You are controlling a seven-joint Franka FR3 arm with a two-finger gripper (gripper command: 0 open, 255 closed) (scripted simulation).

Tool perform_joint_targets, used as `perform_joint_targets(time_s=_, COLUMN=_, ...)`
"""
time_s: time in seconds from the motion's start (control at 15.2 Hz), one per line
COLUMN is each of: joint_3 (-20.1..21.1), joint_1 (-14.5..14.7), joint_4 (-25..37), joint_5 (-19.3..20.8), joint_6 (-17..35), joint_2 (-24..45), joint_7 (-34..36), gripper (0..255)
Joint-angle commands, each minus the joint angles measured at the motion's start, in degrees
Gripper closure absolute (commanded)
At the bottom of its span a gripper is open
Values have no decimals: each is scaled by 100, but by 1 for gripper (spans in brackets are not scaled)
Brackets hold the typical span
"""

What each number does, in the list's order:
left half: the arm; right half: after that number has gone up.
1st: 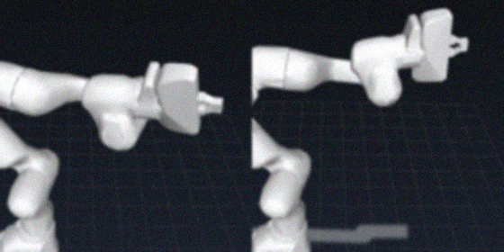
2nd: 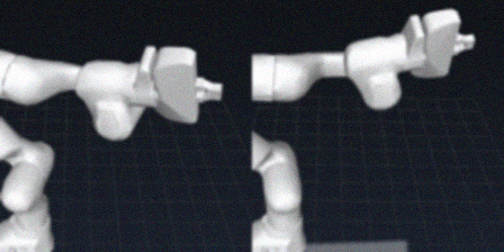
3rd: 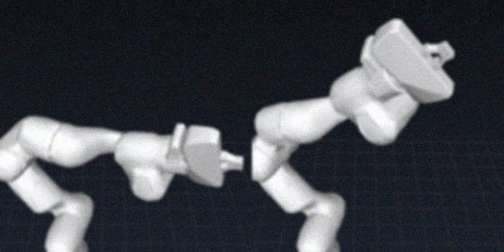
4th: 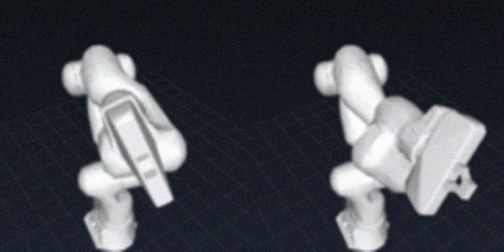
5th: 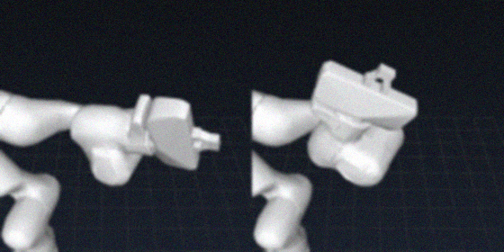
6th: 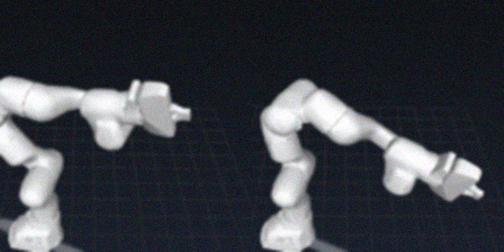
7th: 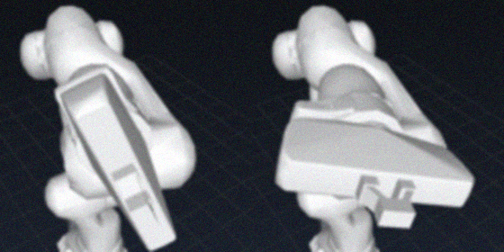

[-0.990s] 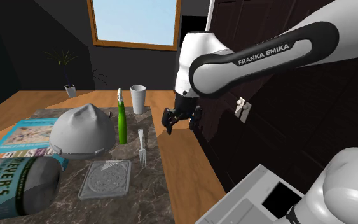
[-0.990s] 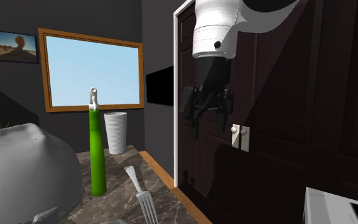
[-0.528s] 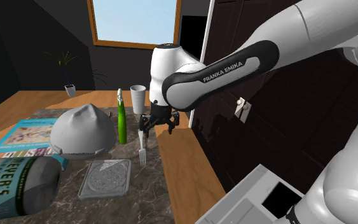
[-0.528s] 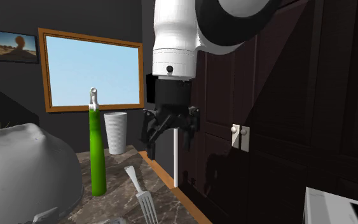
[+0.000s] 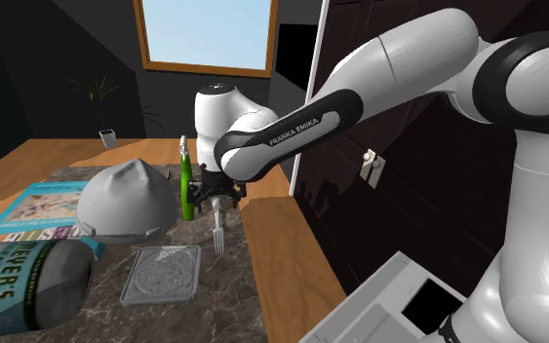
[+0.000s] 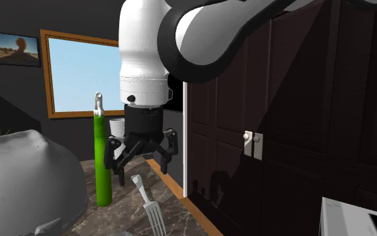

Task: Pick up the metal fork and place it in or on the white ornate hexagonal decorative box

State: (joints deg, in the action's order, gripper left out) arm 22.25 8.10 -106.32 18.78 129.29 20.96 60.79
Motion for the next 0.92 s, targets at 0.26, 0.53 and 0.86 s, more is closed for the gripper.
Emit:
perform_joint_targets(time_s=0.26, joint_3=-106, joint_1=53, joint_4=-27, joint_5=198, joint_6=315, joint_2=311, joint_7=138, gripper=0)
perform_joint_targets(time_s=0.53, joint_3=-116, joint_1=57, joint_4=-30, joint_5=216, joint_6=345, joint_2=340, joint_7=149, gripper=0)
perform_joint_targets(time_s=0.86, joint_3=-116, joint_1=57, joint_4=-29, joint_5=216, joint_6=345, joint_2=341, joint_7=148, gripper=255)
